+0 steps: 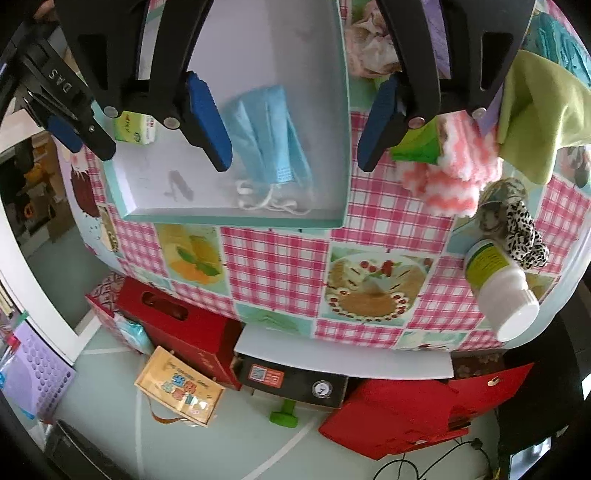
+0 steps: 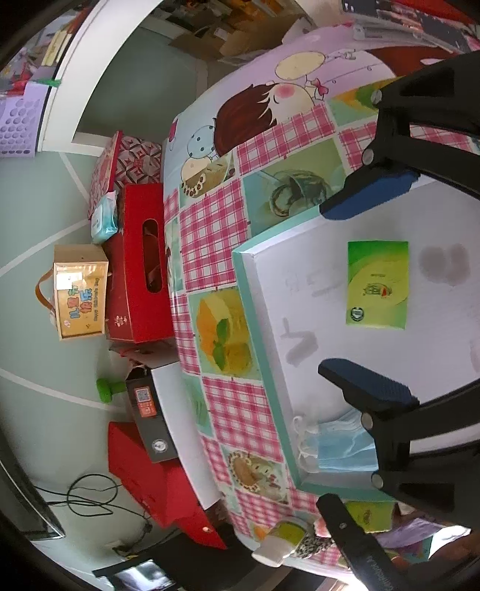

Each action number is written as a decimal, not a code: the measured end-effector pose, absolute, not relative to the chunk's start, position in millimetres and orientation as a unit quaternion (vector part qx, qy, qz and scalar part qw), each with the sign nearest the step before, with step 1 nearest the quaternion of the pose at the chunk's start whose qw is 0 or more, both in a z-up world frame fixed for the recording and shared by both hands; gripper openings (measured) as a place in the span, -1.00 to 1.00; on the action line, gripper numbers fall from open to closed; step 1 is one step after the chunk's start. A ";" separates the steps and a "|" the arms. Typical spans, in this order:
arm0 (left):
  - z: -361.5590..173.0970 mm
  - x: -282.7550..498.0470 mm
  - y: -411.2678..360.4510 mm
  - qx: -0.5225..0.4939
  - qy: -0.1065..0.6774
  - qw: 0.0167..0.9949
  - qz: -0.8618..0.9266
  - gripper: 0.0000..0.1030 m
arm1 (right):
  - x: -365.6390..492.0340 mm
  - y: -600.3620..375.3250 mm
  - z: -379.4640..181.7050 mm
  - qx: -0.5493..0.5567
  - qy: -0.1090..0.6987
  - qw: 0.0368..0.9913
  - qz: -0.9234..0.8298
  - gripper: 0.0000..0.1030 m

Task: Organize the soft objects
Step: 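Open both grippers to drop the mask and tissue pack into the tray, then move both tools back toward the remaining pile of items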

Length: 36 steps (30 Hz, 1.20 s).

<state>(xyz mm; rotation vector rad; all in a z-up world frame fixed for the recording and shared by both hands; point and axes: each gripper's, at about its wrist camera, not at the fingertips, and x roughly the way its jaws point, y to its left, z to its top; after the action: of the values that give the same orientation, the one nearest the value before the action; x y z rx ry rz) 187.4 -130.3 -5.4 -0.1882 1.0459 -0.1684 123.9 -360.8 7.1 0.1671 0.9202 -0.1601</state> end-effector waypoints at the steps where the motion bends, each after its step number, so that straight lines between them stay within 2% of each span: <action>1: -5.9 187.3 -129.8 -0.090 0.498 0.859 -0.079 0.42 | 124.1 -358.9 6.9 0.076 0.445 0.889 -0.076 0.63; 3: -6.9 187.4 -128.4 -0.091 0.498 0.859 -0.074 0.70 | 124.7 -356.4 6.2 0.066 0.449 0.888 -0.078 0.70; 4: -7.8 187.7 -127.1 -0.090 0.496 0.861 -0.066 0.78 | 125.0 -355.9 6.0 0.063 0.449 0.888 -0.079 0.74; 5: -8.2 187.6 -126.3 -0.088 0.492 0.864 -0.061 0.86 | 125.4 -355.4 5.6 0.060 0.450 0.887 -0.083 0.91; 6: -8.6 187.7 -125.5 -0.086 0.489 0.866 -0.057 0.88 | 125.4 -355.3 5.1 0.057 0.451 0.887 -0.087 1.00; 24: -5.2 188.2 -117.5 -0.073 0.497 0.864 -0.044 0.91 | 128.2 -352.3 -4.2 0.048 0.489 0.866 -0.095 1.00; 36: 31.4 176.7 -99.0 -0.039 0.465 0.884 -0.031 0.91 | 121.4 -345.0 14.9 0.067 0.477 0.871 -0.099 1.00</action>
<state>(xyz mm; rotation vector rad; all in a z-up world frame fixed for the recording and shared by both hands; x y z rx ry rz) 176.7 -99.0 31.4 -0.0811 0.9675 -0.0645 121.4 -345.0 14.9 0.1393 0.9975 -0.2078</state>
